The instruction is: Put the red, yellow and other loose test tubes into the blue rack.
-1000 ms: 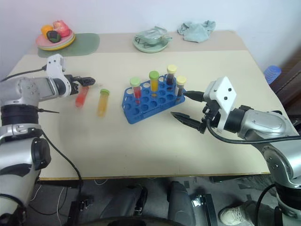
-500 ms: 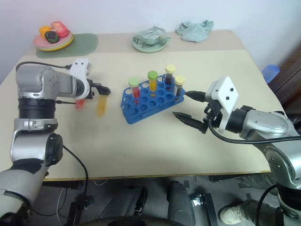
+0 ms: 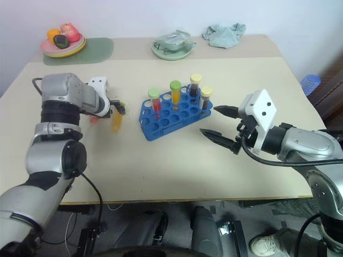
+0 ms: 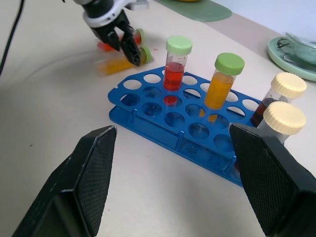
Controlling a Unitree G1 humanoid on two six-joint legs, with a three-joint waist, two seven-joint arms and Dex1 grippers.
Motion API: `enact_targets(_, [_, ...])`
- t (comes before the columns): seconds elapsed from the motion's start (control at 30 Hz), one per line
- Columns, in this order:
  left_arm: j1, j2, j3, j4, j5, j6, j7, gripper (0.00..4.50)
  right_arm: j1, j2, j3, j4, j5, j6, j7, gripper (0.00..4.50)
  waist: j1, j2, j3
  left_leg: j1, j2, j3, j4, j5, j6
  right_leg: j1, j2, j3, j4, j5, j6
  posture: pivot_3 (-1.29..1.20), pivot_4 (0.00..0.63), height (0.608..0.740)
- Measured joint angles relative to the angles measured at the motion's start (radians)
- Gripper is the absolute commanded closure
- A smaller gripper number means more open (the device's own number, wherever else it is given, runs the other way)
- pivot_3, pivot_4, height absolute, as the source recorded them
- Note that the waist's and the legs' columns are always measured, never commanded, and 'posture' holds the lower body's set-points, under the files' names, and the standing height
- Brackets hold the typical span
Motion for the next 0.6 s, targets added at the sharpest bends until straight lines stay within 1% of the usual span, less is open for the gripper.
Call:
enact_targets(0.13, [-0.025,-0.029,0.021,0.076,0.003,-0.069,0.033,0.09,0.013,0.0,-0.013,-0.021,0.01,0.007,-0.004,0.79,0.0,0.0,0.0,0.0,0.0,0.0,0.0,0.0,0.0,0.0,0.0,0.0,0.0,0.0,0.0,0.0,0.15,0.74])
enact_targets(0.17, [-0.035,-0.031,0.025,0.096,0.004,-0.08,0.044,0.3,0.015,0.0,-0.015,-0.026,0.012,0.011,-0.007,0.79,0.001,0.0,0.0,0.0,0.0,0.0,0.0,0.0,0.0,0.0,0.0,0.0,0.0,0.0,0.0,0.0,0.15,0.74])
enact_targets(0.23, [-0.044,-0.036,0.03,0.122,0.012,-0.099,0.064,0.88,0.023,0.0,-0.02,-0.037,0.019,0.016,-0.013,0.79,0.001,0.0,0.0,0.0,0.0,0.0,0.0,0.0,0.0,0.0,0.0,0.0,0.001,0.0,0.0,0.0,0.15,0.74])
enact_targets(0.27, [-0.045,-0.036,0.03,0.127,0.018,-0.103,0.069,1.26,0.024,0.0,-0.023,-0.041,0.02,0.019,-0.016,0.79,0.001,0.0,0.0,0.0,0.0,0.0,0.0,0.0,0.0,0.0,0.0,0.0,0.001,0.0,0.0,0.0,0.15,0.74])
enact_targets(0.3, [-0.045,-0.035,0.029,0.132,0.022,-0.109,0.07,1.87,0.03,-0.001,-0.031,-0.047,0.021,0.023,-0.02,0.79,0.002,0.0,0.0,0.0,0.0,0.0,0.0,0.0,0.0,0.0,0.0,0.0,0.001,0.0,0.0,0.0,0.15,0.74])
enact_targets(0.37, [-0.045,-0.03,0.029,0.136,0.024,-0.116,0.068,2.83,0.033,-0.004,-0.036,-0.051,0.023,0.027,-0.022,0.79,0.004,0.0,0.0,0.0,-0.001,0.0,0.0,0.0,0.0,0.0,-0.001,0.0,0.0,0.0,0.0,0.0,0.15,0.74])
enact_targets(0.4, [-0.046,-0.028,0.028,0.138,0.026,-0.118,0.068,3.4,0.034,-0.007,-0.039,-0.052,0.026,0.03,-0.024,0.79,0.005,0.0,0.0,0.0,-0.001,0.0,0.0,0.0,0.0,0.001,-0.001,0.0,0.0,0.0,0.0,0.0,0.15,0.74])
enact_targets(0.43, [-0.048,-0.026,0.028,0.142,0.026,-0.119,0.068,3.71,0.036,-0.007,-0.041,-0.052,0.028,0.032,-0.026,0.79,0.005,0.0,-0.001,0.0,-0.001,0.0,0.0,0.0,0.0,0.001,-0.001,0.0,0.0,0.0,0.001,0.0,0.15,0.74])
enact_targets(0.53, [-0.051,-0.026,0.028,0.145,0.029,-0.115,0.066,3.75,0.04,-0.007,-0.042,-0.052,0.029,0.032,-0.028,0.79,0.003,0.0,-0.001,0.0,-0.001,0.0,0.0,0.0,0.0,0.0,-0.001,0.0,0.0,0.0,0.001,0.0,0.15,0.74])
enact_targets(0.6, [-0.04,-0.023,0.015,0.101,0.015,-0.092,0.016,3.75,0.039,-0.007,-0.039,-0.051,0.029,0.031,-0.028,0.79,0.001,0.0,0.0,0.0,-0.001,0.0,0.0,0.0,0.0,0.0,-0.001,0.0,0.0,0.0,0.001,0.0,0.15,0.74])
